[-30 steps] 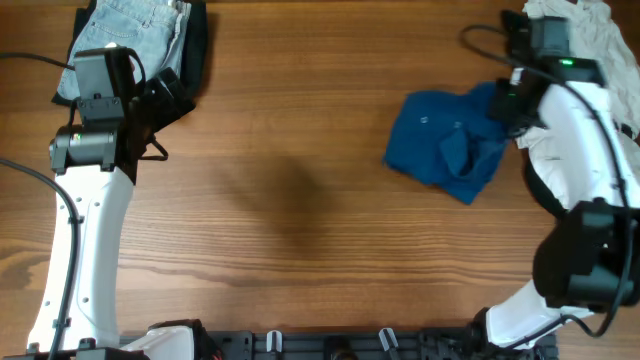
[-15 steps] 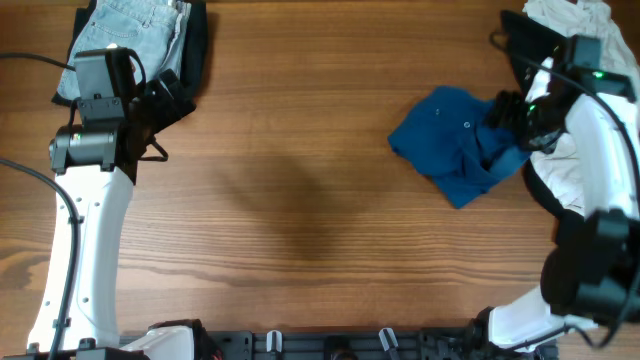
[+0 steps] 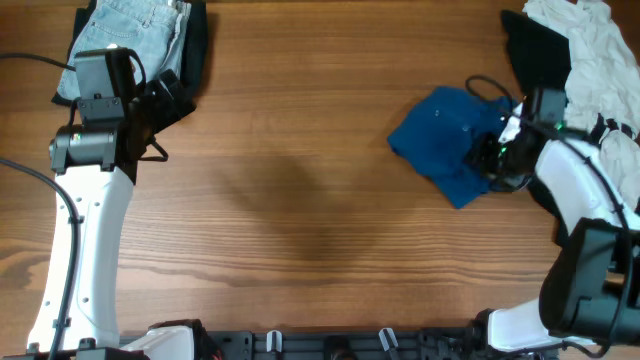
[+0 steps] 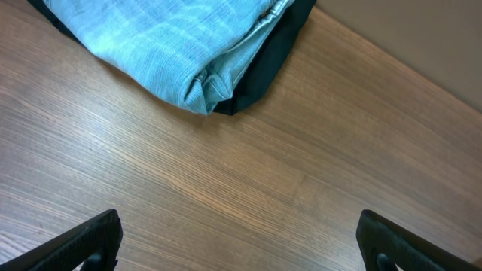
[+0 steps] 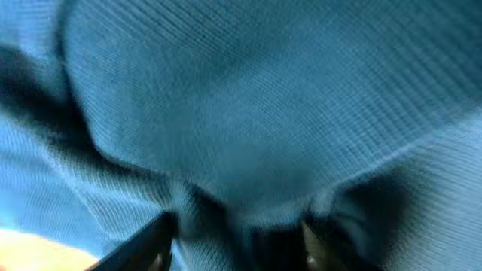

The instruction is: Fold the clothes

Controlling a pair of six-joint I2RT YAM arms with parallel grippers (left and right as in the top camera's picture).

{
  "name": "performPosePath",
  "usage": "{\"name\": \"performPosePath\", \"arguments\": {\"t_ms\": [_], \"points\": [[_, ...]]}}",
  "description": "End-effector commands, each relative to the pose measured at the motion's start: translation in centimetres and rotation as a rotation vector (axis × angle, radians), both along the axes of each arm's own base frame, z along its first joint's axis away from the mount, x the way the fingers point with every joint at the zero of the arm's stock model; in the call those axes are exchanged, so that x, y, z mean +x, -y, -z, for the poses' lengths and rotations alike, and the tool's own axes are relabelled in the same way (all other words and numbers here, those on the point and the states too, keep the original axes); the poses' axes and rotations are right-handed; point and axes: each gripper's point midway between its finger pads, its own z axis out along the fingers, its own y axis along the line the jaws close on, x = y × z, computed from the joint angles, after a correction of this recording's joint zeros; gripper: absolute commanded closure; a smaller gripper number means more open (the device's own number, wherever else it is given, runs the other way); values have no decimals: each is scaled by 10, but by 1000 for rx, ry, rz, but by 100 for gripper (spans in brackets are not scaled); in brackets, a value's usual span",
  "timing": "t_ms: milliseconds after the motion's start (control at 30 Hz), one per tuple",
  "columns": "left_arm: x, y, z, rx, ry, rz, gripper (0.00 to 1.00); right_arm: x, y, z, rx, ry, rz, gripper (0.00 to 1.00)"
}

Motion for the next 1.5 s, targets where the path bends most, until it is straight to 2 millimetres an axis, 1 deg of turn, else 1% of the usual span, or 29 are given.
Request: {"name": "performPosePath", "arguments": {"t_ms": [0,133,233,300,333,400,433,500,533,567,600,633,667,733,767,800,833,867,933,967,1000,1067,1167,1200,1267,1300,1333,1400,1467], "points": [[0,-4,5,20,-18,-5,0,-7,-44,23,100,14,-63,55],[1,-4,9,20,-29,-5,0,3,-90,44,87,40,-158,55],[1,-4,14,18,-46,-5,0,19,-134,60,98,100,-259,55],[1,-4,18,18,-58,-4,0,30,-150,61,102,129,-297,55],[1,-4,20,18,-65,-4,0,36,-156,56,103,149,-326,55],[1,-4,21,19,-69,-1,0,55,-173,35,119,226,-431,54],[2,-4,21,19,-69,-1,0,61,-176,27,116,242,-443,54],[2,-4,21,19,-69,-2,0,82,-187,-2,108,294,-493,54],[2,-4,21,19,-69,-1,0,88,-194,-16,118,317,-534,54],[1,-4,22,19,-70,-1,0,92,-199,-28,129,328,-555,50],[2,-4,22,18,-70,-1,0,96,-203,-42,137,339,-574,45],[2,-3,22,14,-69,3,0,101,-206,-60,144,344,-581,35],[4,3,21,-13,-59,27,0,108,-206,-96,141,370,-579,20],[8,18,18,-42,-42,115,0,115,-203,-136,134,415,-570,5],[9,24,17,-43,-34,150,0,117,-200,-156,131,439,-564,0],[12,32,15,-40,-24,183,0,120,-195,-180,122,472,-553,0],[13,39,14,-34,-16,211,0,122,-189,-195,109,496,-540,0],[15,51,12,-29,-3,261,0,125,-177,-215,84,532,-511,0],[19,85,7,-7,32,402,0,131,-151,-242,54,592,-455,0],[20,101,6,9,47,461,0,132,-141,-248,46,609,-434,0],[22,122,4,32,69,533,0,134,-123,-255,42,619,-382,0],[27,175,4,84,127,706,0,138,-82,-257,34,609,-273,0],[29,246,15,165,204,933,0,136,-32,-249,9,571,-171,0],[27,274,23,201,233,1024,0,133,-12,-246,-4,554,-128,0],[21,320,43,263,273,1174,0,128,20,-241,-32,527,-59,0],[15,345,59,294,286,1253,0,125,32,-239,-42,516,-31,0],[9,363,72,324,295,1317,0,122,43,-237,-47,508,-11,0],[0,390,99,375,291,1379,0,117,60,-233,-50,485,29,0],[-9,408,122,431,281,1430,0,113,69,-228,-50,465,50,0]]}}
